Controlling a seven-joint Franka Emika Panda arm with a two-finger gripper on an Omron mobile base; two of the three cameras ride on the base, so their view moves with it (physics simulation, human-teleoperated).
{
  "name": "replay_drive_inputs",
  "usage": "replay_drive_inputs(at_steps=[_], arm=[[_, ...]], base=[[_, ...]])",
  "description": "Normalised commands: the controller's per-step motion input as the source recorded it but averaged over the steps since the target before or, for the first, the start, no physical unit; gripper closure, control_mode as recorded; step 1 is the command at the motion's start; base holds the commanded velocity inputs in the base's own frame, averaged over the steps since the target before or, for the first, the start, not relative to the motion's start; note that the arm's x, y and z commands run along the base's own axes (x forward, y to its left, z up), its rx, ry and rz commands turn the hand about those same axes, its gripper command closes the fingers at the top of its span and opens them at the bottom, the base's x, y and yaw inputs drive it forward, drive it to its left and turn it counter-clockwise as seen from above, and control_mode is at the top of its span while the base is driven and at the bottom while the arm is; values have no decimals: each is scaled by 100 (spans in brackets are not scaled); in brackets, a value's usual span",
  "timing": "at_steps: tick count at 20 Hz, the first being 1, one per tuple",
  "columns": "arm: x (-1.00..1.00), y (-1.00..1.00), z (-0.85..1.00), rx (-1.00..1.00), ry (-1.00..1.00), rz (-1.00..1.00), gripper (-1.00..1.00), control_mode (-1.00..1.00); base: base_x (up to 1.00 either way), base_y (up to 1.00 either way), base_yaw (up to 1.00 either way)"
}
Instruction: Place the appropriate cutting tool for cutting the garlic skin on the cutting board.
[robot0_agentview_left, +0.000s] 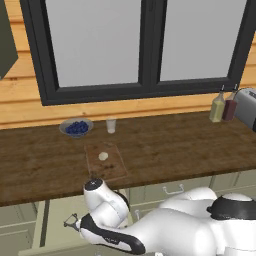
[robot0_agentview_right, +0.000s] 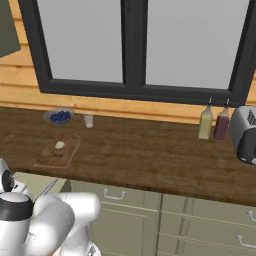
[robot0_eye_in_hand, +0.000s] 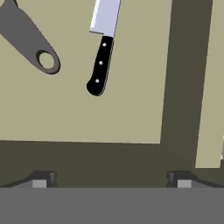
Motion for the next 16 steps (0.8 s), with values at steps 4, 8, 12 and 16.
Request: replay_drive_inputs(at_steps=[4, 8, 12, 16], arm=[[-47, 0, -22, 0, 15, 0, -100, -100], [-56, -1, -21, 0, 16, 0, -100, -100], [-56, -1, -5, 0, 10, 0, -100, -100], [-33, -6, 4, 2, -1, -1, -100, -100]], base=[[0, 0, 0], [0, 0, 0], [0, 0, 0], [0, 0, 0]])
